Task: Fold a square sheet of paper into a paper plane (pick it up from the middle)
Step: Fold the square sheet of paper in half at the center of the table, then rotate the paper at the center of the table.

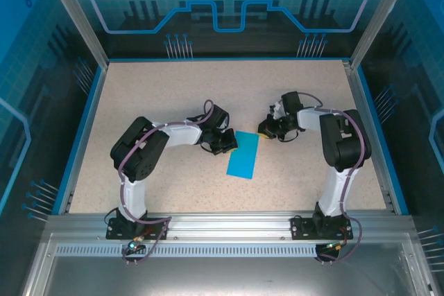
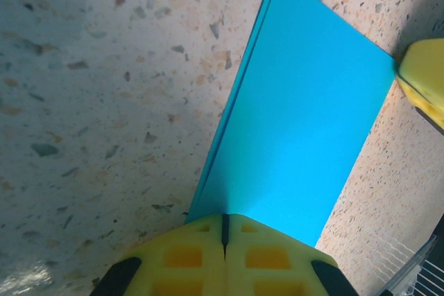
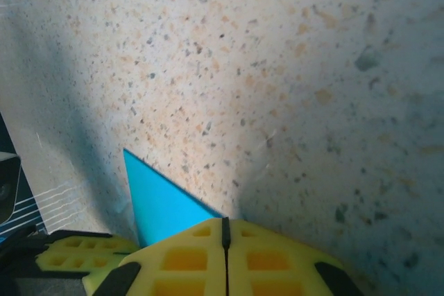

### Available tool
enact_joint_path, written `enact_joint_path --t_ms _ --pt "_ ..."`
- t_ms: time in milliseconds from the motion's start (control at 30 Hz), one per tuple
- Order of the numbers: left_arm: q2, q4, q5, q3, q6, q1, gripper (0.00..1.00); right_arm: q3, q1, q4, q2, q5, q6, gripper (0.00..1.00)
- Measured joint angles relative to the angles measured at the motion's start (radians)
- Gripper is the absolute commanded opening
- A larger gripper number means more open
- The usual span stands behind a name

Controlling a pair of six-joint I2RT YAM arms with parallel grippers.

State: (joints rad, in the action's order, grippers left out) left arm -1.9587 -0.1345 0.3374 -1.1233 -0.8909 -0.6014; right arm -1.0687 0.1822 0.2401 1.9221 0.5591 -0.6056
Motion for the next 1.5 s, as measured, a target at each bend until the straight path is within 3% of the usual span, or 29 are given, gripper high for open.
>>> enact_joint_path --t_ms 200,433,633,933,1500 --pt "0.051 -0.035 -0.002 0.012 0.001 -0.011 0.16 0.024 0.003 0.039 -0.182 -0.010 0.019 0.19" --pt "0.184 -0.056 -0.042 0.042 -0.001 -0.012 0.19 0.170 0.075 0.052 -0.306 -0.068 0.004 0.22" --pt "0.294 -0.071 -0.097 0.136 -0.025 -0.005 0.22 0.245 0.173 0.082 -0.307 -0.112 -0.008 0.24" --pt "0.369 -0.098 -0.143 0.240 -0.050 -0.003 0.24 0.242 0.197 0.070 -0.225 -0.137 -0.015 0.22" --pt "0.352 -0.139 -0.142 0.195 -0.023 0.049 0.27 0.124 0.220 0.093 -0.167 -0.155 -0.015 0.24"
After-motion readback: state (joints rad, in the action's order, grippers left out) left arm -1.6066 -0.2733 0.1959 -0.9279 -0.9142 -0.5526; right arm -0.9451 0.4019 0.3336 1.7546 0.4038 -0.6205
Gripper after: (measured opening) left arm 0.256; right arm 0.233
